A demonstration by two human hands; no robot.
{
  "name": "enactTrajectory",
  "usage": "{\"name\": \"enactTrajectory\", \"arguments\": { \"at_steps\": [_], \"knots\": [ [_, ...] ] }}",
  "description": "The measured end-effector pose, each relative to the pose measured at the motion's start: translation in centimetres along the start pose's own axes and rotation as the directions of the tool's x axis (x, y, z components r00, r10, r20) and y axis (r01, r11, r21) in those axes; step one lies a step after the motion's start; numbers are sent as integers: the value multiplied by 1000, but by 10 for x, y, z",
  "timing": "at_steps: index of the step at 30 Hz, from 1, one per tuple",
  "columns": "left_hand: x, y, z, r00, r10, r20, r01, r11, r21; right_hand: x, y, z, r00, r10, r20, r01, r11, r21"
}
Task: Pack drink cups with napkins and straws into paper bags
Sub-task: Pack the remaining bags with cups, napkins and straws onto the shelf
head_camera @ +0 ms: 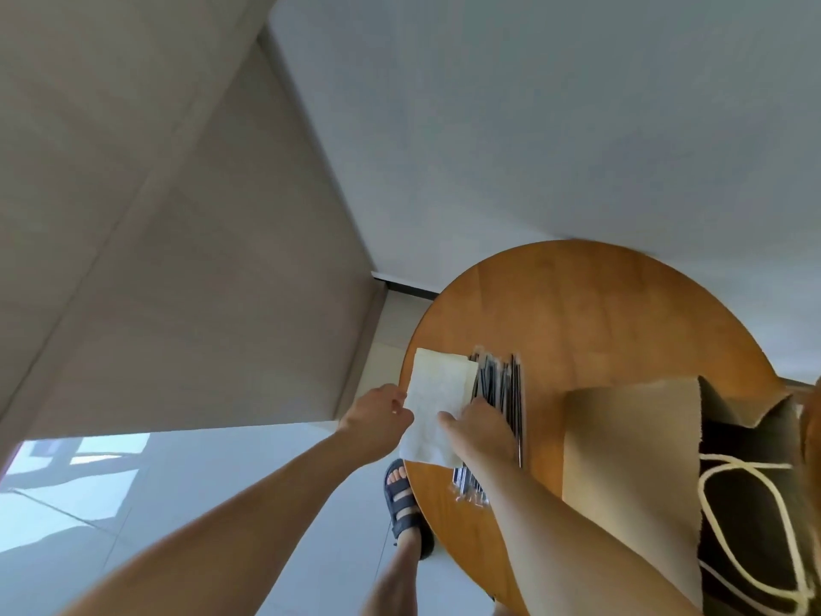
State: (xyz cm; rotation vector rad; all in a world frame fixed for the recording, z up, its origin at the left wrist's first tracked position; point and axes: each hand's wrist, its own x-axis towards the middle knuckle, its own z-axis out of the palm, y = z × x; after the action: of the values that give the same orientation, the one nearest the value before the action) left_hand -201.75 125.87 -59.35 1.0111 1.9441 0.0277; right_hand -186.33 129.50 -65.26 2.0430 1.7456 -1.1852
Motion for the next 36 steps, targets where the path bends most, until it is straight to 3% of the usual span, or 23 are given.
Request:
{"name": "enactTrajectory", "arguments": {
  "at_steps": [7,13,17,20,22,25,29,30,32,34,36],
  "knots": [
    [1,-4,1,999,-36,3,36,999,-17,7,4,9,996,-62,-70,51,989,-141],
    [1,3,0,999,-41,-24,39,998,-52,-5,8,0,987,-112,-111,95,985,-147],
    [-2,12,1,997,-61,-40,55,990,-129,-20,1,-10,978,-187,-89,195,976,92],
    [-3,18,2,997,-75,-22,66,956,-287,-39,-4,-25,954,-278,-113,300,870,392],
    [-7,21,3,995,-85,61,104,872,-478,-52,-6,-35,950,-294,-110,300,750,589],
    [-12,25,4,975,-60,215,203,632,-748,-60,1,-44,959,-256,-120,261,639,723],
    [-13,29,10,973,-17,228,204,517,-831,-56,17,-45,974,-204,-95,197,566,801],
    [-13,29,11,978,-26,207,190,515,-836,-53,23,-42,975,-175,-135,212,573,792],
    [-13,30,13,985,-61,159,166,552,-817,-41,42,-33,964,-30,-263,202,725,658],
    [-15,29,15,989,-88,123,151,612,-776,-30,60,-25,941,145,-306,20,879,477],
    [-17,27,17,991,-96,97,137,703,-698,-20,75,-14,948,200,-248,-113,939,324]
  ]
}}
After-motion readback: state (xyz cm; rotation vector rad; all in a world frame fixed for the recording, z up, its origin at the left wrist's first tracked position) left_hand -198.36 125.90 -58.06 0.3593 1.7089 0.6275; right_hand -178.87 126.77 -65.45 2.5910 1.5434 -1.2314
